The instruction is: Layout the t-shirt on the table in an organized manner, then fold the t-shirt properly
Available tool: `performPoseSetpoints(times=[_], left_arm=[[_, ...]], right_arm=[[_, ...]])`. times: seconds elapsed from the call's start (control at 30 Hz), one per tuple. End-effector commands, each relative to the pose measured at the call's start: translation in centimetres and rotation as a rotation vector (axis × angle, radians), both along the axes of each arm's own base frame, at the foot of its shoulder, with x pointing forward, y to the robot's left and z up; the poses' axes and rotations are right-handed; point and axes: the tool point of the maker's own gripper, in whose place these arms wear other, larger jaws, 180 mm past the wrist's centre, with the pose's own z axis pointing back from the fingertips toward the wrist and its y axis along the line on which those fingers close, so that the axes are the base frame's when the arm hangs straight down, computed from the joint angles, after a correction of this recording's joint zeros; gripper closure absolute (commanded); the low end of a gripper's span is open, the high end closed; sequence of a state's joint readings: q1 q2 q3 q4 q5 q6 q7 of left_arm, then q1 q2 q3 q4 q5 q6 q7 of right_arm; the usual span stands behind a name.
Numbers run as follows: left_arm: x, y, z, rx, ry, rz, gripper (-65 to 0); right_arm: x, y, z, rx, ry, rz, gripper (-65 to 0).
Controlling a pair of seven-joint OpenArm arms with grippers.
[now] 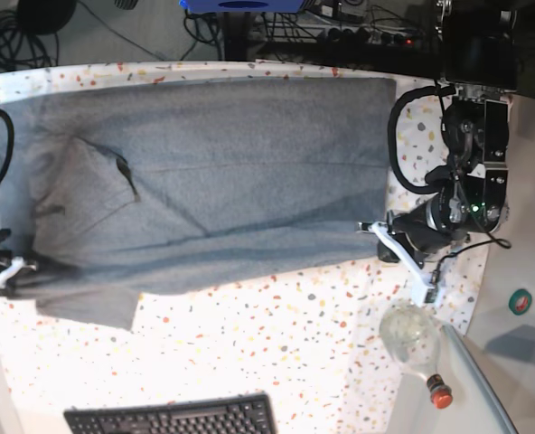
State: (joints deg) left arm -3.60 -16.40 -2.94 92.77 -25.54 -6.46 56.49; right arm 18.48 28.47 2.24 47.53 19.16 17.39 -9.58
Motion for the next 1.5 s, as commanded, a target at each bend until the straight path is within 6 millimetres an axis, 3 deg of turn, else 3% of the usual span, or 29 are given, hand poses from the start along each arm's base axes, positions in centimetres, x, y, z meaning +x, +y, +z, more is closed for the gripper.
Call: performPoseSetpoints(times=[0.0, 0.13, 0.33, 0.47, 0.73, 0.93, 1.47], left_arm=[[0.9, 0.8, 2.0, 0.009, -0.07, 0.01, 0.0], [-1.6, 1.8, 1.5, 0.017, -0.056, 0.036, 0.0], [-6.3, 1.1, -2.0, 0.01, 0.059, 0.025, 0.0], [-8.3, 0.7, -2.8, -0.021, 0.096, 0.022, 0.0], [-9.5, -0.6, -2.6, -0.128, 0.122, 0.001, 0.0], [-9.9, -0.3, -2.6, -0.124, 0.124, 0.007, 0.0], [-12.4, 0.1, -4.0, -0.105, 0.187, -0.003, 0.0]], right_arm=[[0.9, -2.0, 2.5, -0.022, -0.056, -0.032, 0.0], [-0.2, -2.6, 1.6, -0.013, 0.0, -0.057, 0.0], [-1.6, -2.8, 0.4, -0.012, 0.032, -0.065, 0.0], [-3.3, -4.7, -0.2, 0.015, 0.052, -0.139, 0.0], [-5.7, -4.8, -2.2, 0.023, 0.148, -0.154, 0.0], [-6.1, -4.2, -0.5, -0.002, 0.106, -0.127, 0.0], [-9.4, -4.7, -2.9, 0.014, 0.252, -0.164, 0.0]])
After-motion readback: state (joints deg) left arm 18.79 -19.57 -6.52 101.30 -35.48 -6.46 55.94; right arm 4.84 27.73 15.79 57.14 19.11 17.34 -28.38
